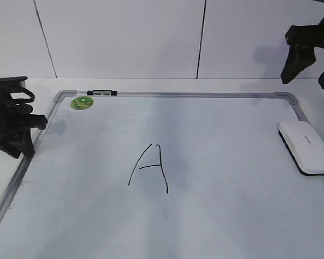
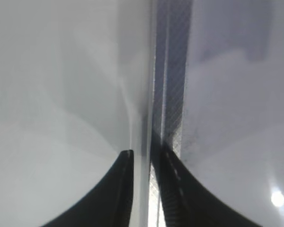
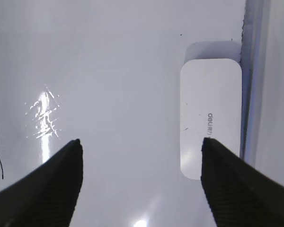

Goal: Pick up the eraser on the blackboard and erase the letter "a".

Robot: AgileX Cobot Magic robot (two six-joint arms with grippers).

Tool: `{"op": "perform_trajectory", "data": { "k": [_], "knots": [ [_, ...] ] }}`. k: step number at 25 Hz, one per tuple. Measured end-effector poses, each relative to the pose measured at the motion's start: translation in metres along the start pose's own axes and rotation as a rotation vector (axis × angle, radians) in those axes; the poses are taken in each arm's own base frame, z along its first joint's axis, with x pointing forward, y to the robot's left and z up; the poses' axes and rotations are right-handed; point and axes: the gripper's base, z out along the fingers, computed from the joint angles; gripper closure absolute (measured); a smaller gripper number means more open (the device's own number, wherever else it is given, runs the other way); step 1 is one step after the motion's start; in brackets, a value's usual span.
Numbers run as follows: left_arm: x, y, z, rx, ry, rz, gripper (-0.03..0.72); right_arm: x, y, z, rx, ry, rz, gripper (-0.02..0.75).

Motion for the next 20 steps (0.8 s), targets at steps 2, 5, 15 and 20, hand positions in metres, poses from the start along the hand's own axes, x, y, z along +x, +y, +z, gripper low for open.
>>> {"op": "perform_trajectory", "data": {
  "k": [2, 5, 15, 20],
  "knots": [
    [0.0, 0.002, -0.001, -0.005, -0.005, 0.002, 0.458, 0.0, 0.001, 0.0, -0.006, 0.0, -0.002, 0.146],
    [-0.002, 0.005, -0.01, -0.025, -0.039, 0.015, 0.397, 0.0, 0.001, 0.0, -0.016, 0.0, 0.001, 0.146],
    [0.009, 0.004, -0.098, -0.019, -0.271, 0.029, 0.372, 0.001, 0.003, -0.006, -0.024, -0.016, -0.004, 0.146],
    [0.034, 0.003, -0.157, 0.0, -0.39, 0.037, 0.322, 0.008, 0.006, -0.032, -0.025, -0.078, -0.012, 0.146]
  ]
}}
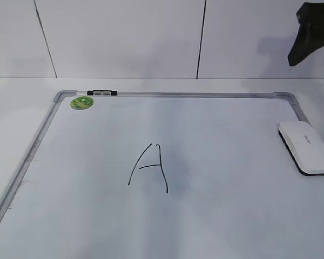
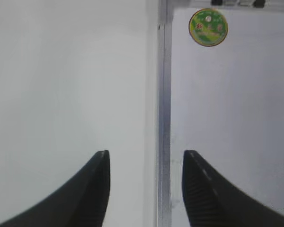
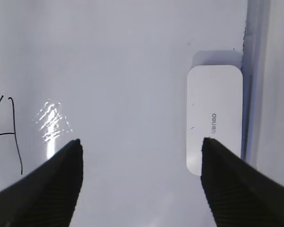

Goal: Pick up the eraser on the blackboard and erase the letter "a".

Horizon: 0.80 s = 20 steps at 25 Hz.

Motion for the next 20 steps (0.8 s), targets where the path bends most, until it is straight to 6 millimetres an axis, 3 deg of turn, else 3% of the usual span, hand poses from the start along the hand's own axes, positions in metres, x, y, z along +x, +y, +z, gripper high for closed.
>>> {"op": "perform_trajectory", "data": {
  "k": [6, 10, 13, 20],
  "knots": [
    [0.016, 0.0, -0.077, 0.022, -0.142, 0.006, 0.295, 0.023, 0.006, -0.045, -0.002, -0.096, -0.015, 0.146],
    [0.032, 0.001, -0.115, 0.034, -0.196, 0.008, 0.295, 0.047, 0.009, -0.069, -0.003, -0.138, -0.022, 0.146],
    [0.044, 0.002, -0.138, 0.044, -0.234, 0.009, 0.294, 0.069, 0.01, -0.086, 0.004, -0.17, -0.029, 0.146],
    [0.075, 0.002, -0.182, 0.092, -0.311, 0.001, 0.285, 0.129, 0.01, -0.102, 0.012, -0.199, 0.013, 0.146]
  ]
}}
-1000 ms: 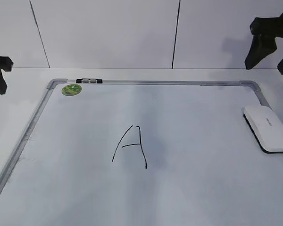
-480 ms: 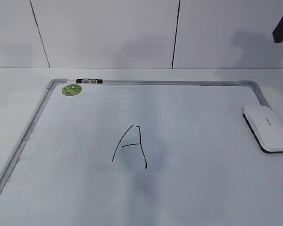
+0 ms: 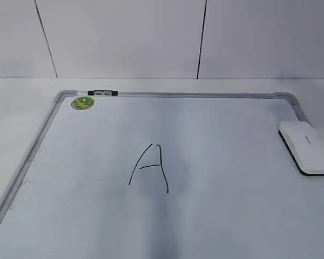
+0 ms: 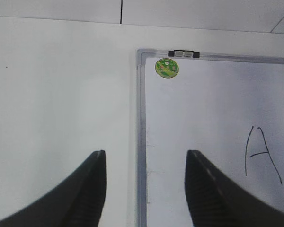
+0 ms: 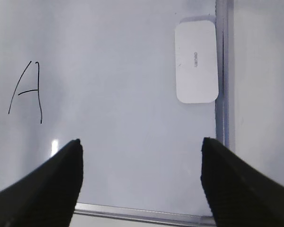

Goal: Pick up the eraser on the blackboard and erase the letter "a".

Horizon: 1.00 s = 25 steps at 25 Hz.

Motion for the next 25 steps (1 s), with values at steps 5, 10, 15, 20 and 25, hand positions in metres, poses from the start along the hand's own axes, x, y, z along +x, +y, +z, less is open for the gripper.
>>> {"op": "perform_trajectory", "data": {
  "k": [5, 10, 15, 20, 25],
  "knots": [
    [0.015, -0.002, -0.031, 0.032, -0.031, -0.003, 0.275, 0.035, 0.009, -0.022, -0.05, -0.057, 0.0, 0.146],
    [0.039, -0.003, -0.062, 0.057, -0.042, 0.007, 0.274, 0.065, 0.015, -0.056, -0.105, -0.177, -0.037, 0.146],
    [0.064, -0.003, -0.082, 0.1, -0.083, 0.028, 0.273, 0.099, 0.013, -0.082, -0.128, -0.284, -0.06, 0.146],
    [0.092, 0.0, -0.096, 0.117, -0.132, 0.031, 0.274, 0.127, 0.009, -0.086, -0.143, -0.325, -0.081, 0.146],
    [0.12, 0.004, -0.109, 0.135, -0.189, 0.036, 0.274, 0.155, 0.003, -0.078, -0.137, -0.343, -0.086, 0.146]
  ]
}}
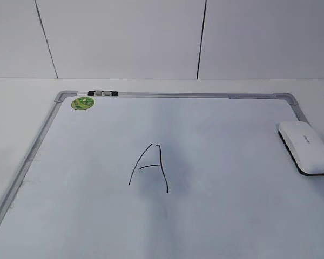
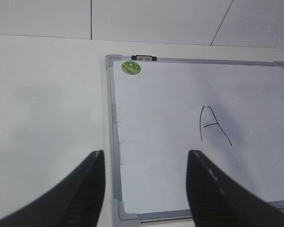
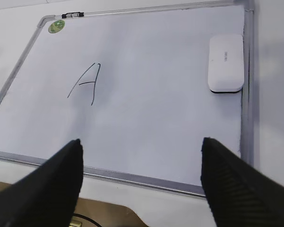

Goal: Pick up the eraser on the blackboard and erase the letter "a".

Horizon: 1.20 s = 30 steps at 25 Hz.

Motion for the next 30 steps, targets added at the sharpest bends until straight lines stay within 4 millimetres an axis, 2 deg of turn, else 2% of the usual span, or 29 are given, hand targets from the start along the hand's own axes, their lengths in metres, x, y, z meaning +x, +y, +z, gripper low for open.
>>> {"op": "perform_trajectory", "data": {
  "k": [5, 8, 17, 20, 30],
  "knots": [
    [0.026, 0.003, -0.008, 0.009, -0.035, 0.033, 0.274, 0.025, -0.007, 0.0, 0.043, -0.02, -0.016, 0.146],
    [0.044, 0.007, -0.003, 0.007, -0.023, 0.054, 0.274, 0.039, -0.013, 0.005, 0.08, -0.013, -0.025, 0.146],
    [0.1, 0.026, 0.044, -0.047, 0.146, 0.076, 0.274, 0.082, -0.027, 0.041, 0.14, 0.101, -0.032, 0.146],
    [0.116, 0.033, 0.055, -0.079, 0.181, 0.088, 0.274, 0.092, -0.029, 0.045, 0.146, 0.105, -0.034, 0.146],
    [0.115, 0.035, 0.058, -0.086, 0.086, 0.104, 0.274, 0.091, -0.033, 0.048, 0.171, 0.027, -0.065, 0.146]
  ]
}}
